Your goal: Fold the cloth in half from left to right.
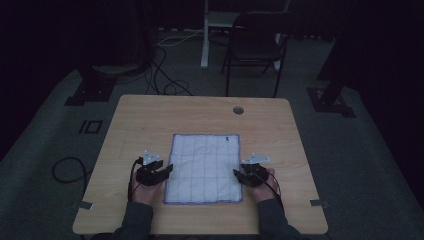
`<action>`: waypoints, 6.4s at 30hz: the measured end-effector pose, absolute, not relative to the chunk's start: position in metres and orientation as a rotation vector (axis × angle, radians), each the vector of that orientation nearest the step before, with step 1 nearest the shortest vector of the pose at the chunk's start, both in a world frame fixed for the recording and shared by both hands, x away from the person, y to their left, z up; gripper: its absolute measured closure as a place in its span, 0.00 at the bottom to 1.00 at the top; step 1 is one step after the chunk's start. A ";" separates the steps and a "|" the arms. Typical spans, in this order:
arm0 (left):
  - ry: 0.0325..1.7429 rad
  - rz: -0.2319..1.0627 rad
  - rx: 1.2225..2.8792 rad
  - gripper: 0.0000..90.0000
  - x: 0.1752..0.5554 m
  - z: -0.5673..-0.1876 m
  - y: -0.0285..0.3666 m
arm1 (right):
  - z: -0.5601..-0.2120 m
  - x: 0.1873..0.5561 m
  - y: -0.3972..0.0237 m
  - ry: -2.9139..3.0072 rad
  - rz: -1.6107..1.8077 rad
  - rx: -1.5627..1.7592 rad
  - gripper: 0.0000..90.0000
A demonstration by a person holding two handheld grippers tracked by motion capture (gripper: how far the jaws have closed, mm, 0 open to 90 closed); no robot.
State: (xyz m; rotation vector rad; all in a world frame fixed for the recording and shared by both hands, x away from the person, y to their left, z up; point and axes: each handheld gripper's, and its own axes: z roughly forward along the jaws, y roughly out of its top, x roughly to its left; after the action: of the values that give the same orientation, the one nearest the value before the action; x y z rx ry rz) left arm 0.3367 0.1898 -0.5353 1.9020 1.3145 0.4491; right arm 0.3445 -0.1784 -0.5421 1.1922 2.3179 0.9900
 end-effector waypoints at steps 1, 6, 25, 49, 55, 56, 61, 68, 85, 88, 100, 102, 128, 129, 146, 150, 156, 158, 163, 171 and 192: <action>1.325 0.448 1.913 0.58 0.340 -0.538 0.187 | -0.542 0.344 -0.178 2.317 0.987 1.190 0.63; 1.340 0.460 1.929 0.56 0.344 -0.542 0.183 | -0.542 0.344 -0.177 2.312 0.980 1.187 0.63; 1.276 0.528 2.019 0.68 0.346 -0.541 0.162 | -0.542 0.343 -0.178 2.311 0.989 1.193 0.63; 1.301 0.435 1.977 0.96 0.348 -0.540 0.175 | -0.534 0.329 -0.178 2.308 1.062 1.118 0.84; 1.277 0.421 1.949 0.96 0.348 -0.532 0.175 | -0.538 0.331 -0.175 2.325 1.044 1.122 0.86; 1.273 0.417 1.941 0.96 0.347 -0.530 0.174 | -0.539 0.332 -0.174 2.330 1.042 1.119 0.85; 1.233 0.410 1.920 0.96 0.346 -0.521 0.172 | -0.542 0.333 -0.173 2.342 1.028 1.127 0.85; 1.168 0.387 1.902 0.96 0.345 -0.505 0.163 | -0.542 0.334 -0.173 2.351 1.033 1.130 0.84; 1.034 0.345 1.903 0.96 0.348 -0.474 0.133 | -0.543 0.335 -0.174 2.354 1.038 1.129 0.84; 1.009 0.336 1.908 0.96 0.348 -0.471 0.126 | -0.543 0.335 -0.174 2.355 1.038 1.128 0.84; 0.958 0.308 1.903 0.96 0.350 -0.464 0.108 | -0.542 0.335 -0.173 2.349 1.034 1.123 0.86; 0.952 0.299 1.909 0.96 0.350 -0.465 0.105 | -0.542 0.335 -0.173 2.350 1.034 1.122 0.87; 0.886 0.204 2.008 0.96 0.361 -0.484 0.050 | -0.538 0.336 -0.184 2.295 1.041 1.172 0.86; 0.885 0.201 2.012 0.96 0.362 -0.484 0.049 | -0.538 0.336 -0.185 2.290 1.039 1.174 0.86; 0.892 0.172 2.062 0.96 0.368 -0.500 0.035 | -0.538 0.337 -0.187 2.275 1.040 1.199 0.86; 0.890 0.167 2.079 0.96 0.370 -0.505 0.030 | -0.538 0.337 -0.188 2.272 1.040 1.201 0.86; 0.888 0.153 2.093 0.92 0.371 -0.512 0.025 | -0.538 0.337 -0.188 2.272 1.039 1.201 0.86; 0.893 0.151 2.083 0.83 0.370 -0.511 0.028 | -0.538 0.337 -0.189 2.271 1.040 1.202 0.86; 0.894 0.189 2.057 0.75 0.362 -0.499 0.047 | -0.537 0.336 -0.191 2.263 1.046 1.207 0.86; 0.956 0.263 2.033 0.72 0.355 -0.492 0.087 | -0.537 0.336 -0.189 2.267 1.041 1.199 0.86; 1.066 0.300 2.078 0.63 0.338 -0.533 0.115 | -0.536 0.335 -0.190 2.267 1.046 1.194 0.85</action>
State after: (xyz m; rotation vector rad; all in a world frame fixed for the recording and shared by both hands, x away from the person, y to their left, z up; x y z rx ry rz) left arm 0.3382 0.1152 -0.5335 2.0778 1.0663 0.2996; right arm 0.3351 -0.1905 -0.5362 1.1938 2.2673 1.0458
